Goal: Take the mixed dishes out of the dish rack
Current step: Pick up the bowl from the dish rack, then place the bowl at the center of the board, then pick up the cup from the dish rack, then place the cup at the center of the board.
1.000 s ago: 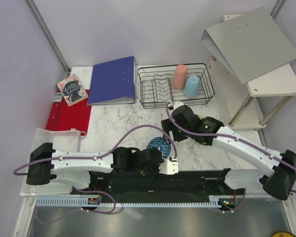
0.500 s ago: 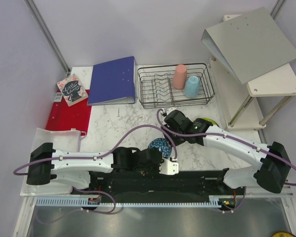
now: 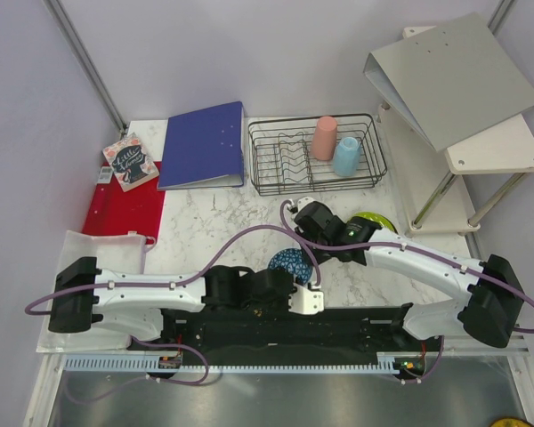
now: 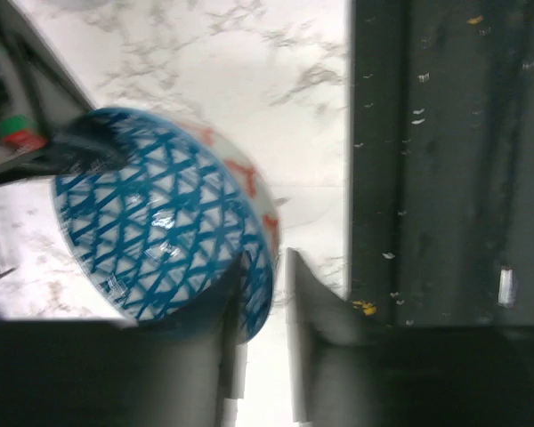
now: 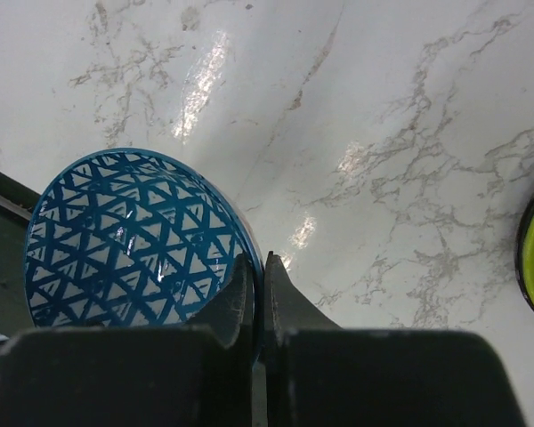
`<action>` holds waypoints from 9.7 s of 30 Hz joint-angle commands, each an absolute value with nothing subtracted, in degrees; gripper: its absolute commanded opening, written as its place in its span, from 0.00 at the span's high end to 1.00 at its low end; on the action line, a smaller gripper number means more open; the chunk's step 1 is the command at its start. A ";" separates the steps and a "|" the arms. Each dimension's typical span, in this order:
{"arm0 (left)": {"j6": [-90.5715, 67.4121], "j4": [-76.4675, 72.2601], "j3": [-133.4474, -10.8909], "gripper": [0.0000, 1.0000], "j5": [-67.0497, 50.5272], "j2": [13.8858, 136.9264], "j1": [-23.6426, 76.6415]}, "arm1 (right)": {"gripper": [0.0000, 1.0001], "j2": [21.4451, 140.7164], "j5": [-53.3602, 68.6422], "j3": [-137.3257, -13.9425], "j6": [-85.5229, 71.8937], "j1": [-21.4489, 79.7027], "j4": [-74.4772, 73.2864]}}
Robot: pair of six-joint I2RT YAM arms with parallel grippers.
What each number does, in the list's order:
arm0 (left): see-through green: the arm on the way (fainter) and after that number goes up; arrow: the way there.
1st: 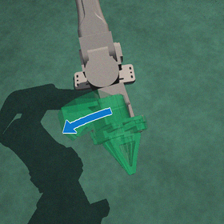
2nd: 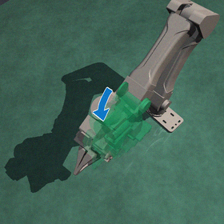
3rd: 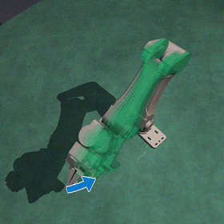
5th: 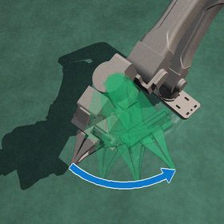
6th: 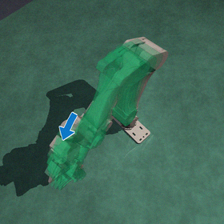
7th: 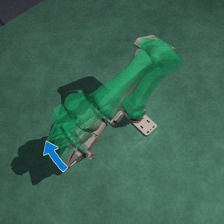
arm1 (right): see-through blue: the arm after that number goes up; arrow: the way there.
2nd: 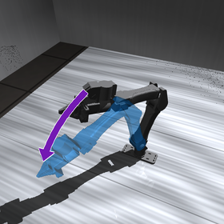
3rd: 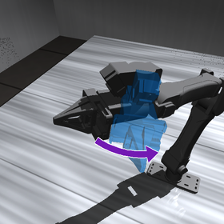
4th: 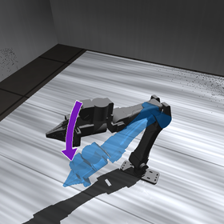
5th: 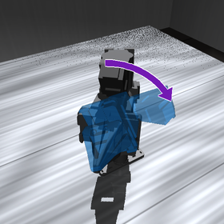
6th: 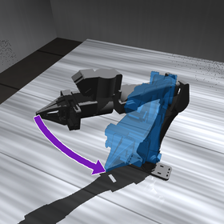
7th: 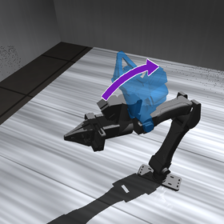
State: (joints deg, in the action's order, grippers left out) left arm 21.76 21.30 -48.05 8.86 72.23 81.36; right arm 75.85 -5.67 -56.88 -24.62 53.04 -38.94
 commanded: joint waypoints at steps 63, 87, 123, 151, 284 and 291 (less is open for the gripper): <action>-43.42 13.10 -34.89 0.01 11.08 52.91 49.66 | 0.31 76.21 -14.94 -49.90 -32.53 32.26 -11.94; -42.01 13.36 -30.24 0.01 6.68 45.62 49.75 | 0.13 101.33 -32.96 -75.05 -19.69 21.97 3.07; -42.19 11.60 -26.28 0.01 5.80 48.43 49.66 | 0.14 115.93 -32.26 -78.67 -18.46 17.49 8.70; -40.78 10.19 -29.70 0.01 5.45 51.42 49.75 | 1.00 94.85 -26.19 -73.92 -23.99 17.58 4.92; -17.49 30.50 -84.20 0.79 4.58 105.12 40.52 | 0.02 47.99 -16.17 -43.59 -29.62 29.97 -15.47; -18.19 32.43 -83.23 0.42 2.37 100.29 40.61 | 0.02 49.39 -16.43 -44.03 -29.79 30.06 -15.21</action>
State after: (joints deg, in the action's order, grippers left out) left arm -19.38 32.75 -81.91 4.12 104.97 40.82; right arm 48.86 -15.38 -43.79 -30.20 29.89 -15.79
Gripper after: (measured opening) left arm 0.535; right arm 0.982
